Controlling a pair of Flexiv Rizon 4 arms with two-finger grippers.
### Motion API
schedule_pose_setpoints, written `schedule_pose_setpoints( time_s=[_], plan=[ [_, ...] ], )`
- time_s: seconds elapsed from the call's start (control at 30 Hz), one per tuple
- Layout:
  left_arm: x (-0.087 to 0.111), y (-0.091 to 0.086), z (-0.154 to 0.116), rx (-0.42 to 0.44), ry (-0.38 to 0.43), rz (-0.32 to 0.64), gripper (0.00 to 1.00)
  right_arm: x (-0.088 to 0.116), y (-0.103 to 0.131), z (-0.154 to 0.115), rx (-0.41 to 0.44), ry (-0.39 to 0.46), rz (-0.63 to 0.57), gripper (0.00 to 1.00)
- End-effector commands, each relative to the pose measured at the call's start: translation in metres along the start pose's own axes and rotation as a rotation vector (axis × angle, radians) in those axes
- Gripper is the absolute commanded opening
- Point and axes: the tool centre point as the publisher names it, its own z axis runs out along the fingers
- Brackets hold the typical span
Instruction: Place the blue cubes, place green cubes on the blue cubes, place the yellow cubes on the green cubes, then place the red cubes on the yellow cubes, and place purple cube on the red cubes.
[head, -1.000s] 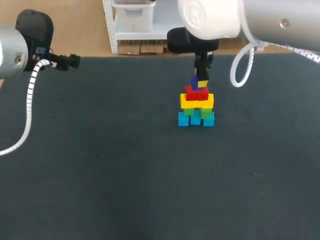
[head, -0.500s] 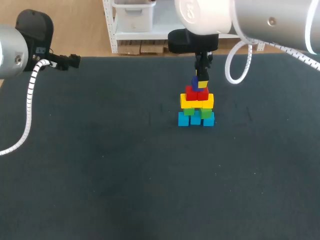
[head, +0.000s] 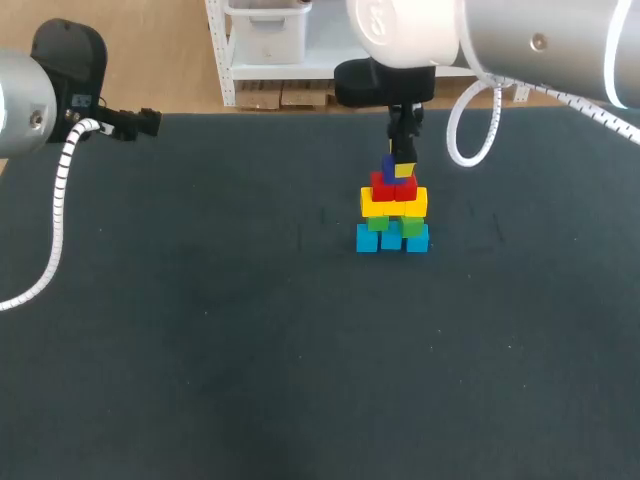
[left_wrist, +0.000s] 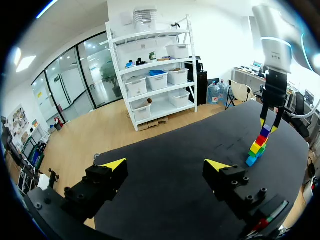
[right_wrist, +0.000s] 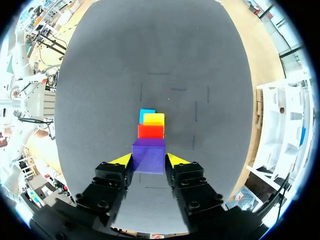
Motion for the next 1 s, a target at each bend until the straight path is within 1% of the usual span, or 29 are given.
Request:
schedule_pose_setpoints(
  time_s=[0.03, 0.1, 0.2, 0.23, 0.3, 0.5, 0.57, 0.7, 1.0],
  plan=[
    [0.0, 0.0, 0.001, -0.002, -0.003, -0.002, 1.0, 0.0, 0.0, 0.0, -0.001, 0.001, -0.001, 0.49],
    [0.0, 0.0, 0.001, -0.002, -0.003, -0.002, 1.0, 0.001, 0.001, 0.0, 0.001, 0.002, -0.002, 0.52],
    [0.0, 0.0, 0.001, -0.002, -0.003, -0.002, 1.0, 0.001, 0.001, 0.0, 0.008, -0.002, -0.002, 0.7],
    [0.0, 0.0, 0.001, -0.002, -0.003, -0.002, 1.0, 0.002, 0.001, -0.001, 0.009, -0.002, -0.002, 0.78],
    [0.0, 0.0, 0.001, -0.002, -0.003, -0.002, 1.0, 0.005, 0.004, -0.003, 0.017, -0.009, 0.002, 1.0],
    [0.0, 0.0, 0.001, -0.002, -0.003, -0.002, 1.0, 0.018, 0.014, -0.008, 0.038, -0.05, 0.01, 1.0],
    [0.0, 0.0, 0.001, -0.002, -0.003, -0.002, 1.0, 0.021, 0.014, -0.008, 0.046, -0.058, 0.014, 1.0],
    [0.0, 0.0, 0.001, -0.002, -0.003, -0.002, 1.0, 0.035, 0.023, -0.006, 0.064, -0.076, 0.04, 1.0],
    [0.0, 0.0, 0.001, -0.002, -0.003, -0.002, 1.0, 0.053, 0.036, -0.001, 0.082, -0.124, 0.061, 1.0]
  ],
)
